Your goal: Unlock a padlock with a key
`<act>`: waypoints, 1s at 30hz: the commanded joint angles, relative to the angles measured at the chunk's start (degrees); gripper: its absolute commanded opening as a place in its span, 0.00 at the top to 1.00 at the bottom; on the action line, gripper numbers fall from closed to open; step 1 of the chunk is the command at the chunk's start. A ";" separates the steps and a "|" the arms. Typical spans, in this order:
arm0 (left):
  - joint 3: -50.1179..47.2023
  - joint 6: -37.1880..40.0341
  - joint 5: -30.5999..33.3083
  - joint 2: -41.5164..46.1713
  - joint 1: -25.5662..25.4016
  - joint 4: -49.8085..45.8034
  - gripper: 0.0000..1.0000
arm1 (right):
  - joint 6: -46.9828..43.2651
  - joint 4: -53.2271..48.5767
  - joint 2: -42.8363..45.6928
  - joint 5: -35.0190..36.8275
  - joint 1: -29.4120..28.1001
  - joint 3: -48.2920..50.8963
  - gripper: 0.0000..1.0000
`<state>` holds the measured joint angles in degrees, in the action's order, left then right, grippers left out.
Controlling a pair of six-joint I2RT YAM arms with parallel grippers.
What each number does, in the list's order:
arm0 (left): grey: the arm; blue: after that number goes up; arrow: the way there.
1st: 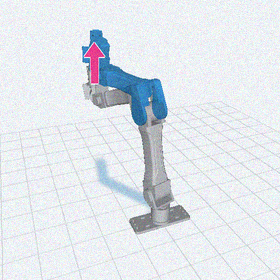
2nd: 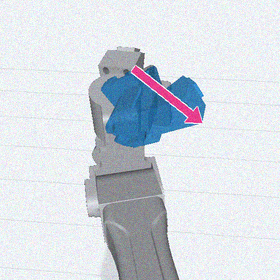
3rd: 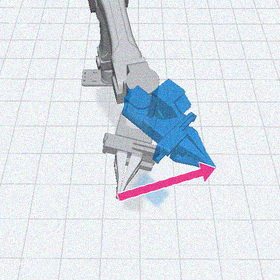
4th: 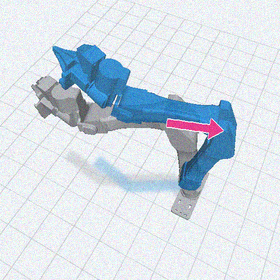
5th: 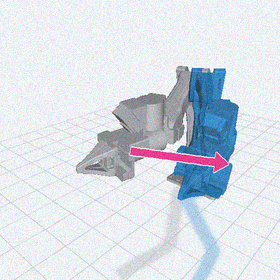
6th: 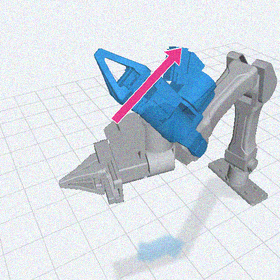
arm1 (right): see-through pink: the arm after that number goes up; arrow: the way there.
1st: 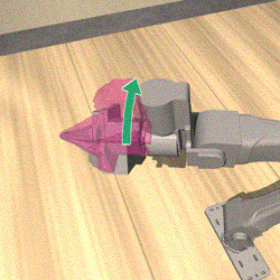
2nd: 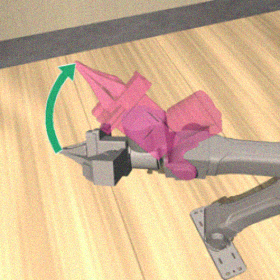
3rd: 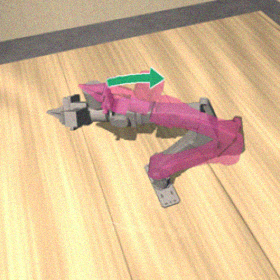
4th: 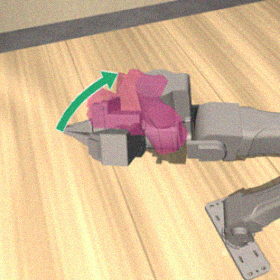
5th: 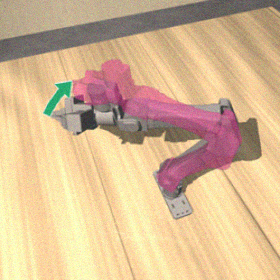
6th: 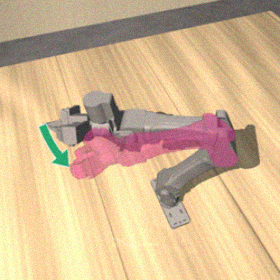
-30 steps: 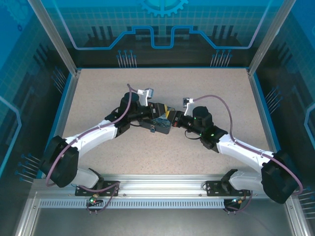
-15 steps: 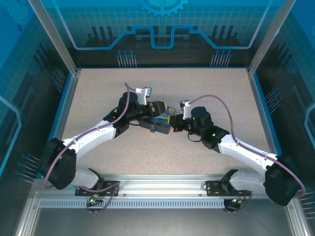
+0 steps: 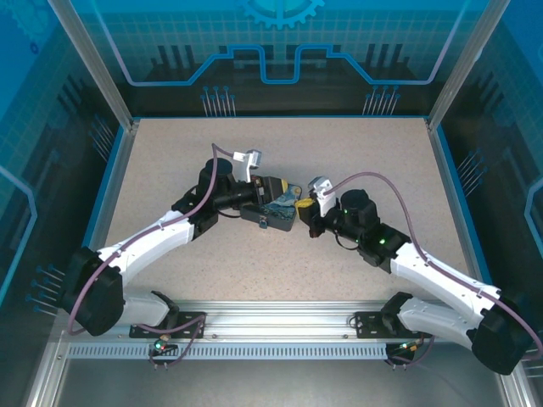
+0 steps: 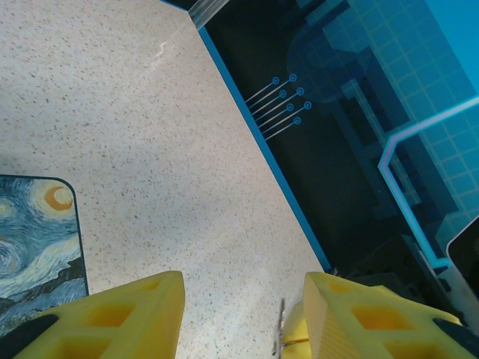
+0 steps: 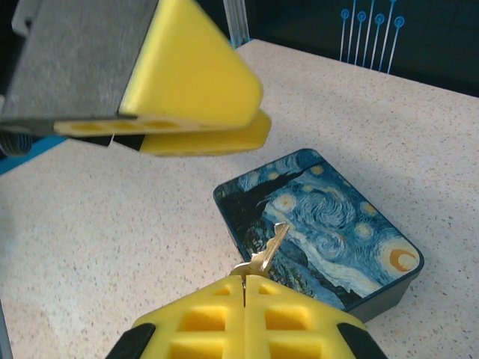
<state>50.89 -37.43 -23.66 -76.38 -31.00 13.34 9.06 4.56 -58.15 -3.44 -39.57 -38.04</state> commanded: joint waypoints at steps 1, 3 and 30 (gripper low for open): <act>2.10 0.08 -3.02 0.29 -0.73 -0.23 0.53 | -3.93 -2.36 -0.52 0.19 -1.66 -2.46 1.00; 2.43 -0.11 -3.53 -0.32 -0.87 0.02 0.53 | -3.96 -2.01 -0.95 0.59 -2.30 -2.63 1.00; 5.53 -0.34 -7.06 -6.84 -3.69 -1.80 0.62 | -4.21 0.87 -0.03 5.99 -3.90 -1.93 1.00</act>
<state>54.30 -37.60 -29.08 -82.76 -34.22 12.86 5.91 4.05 -59.20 1.34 -42.50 -39.00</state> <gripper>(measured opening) 0.380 0.048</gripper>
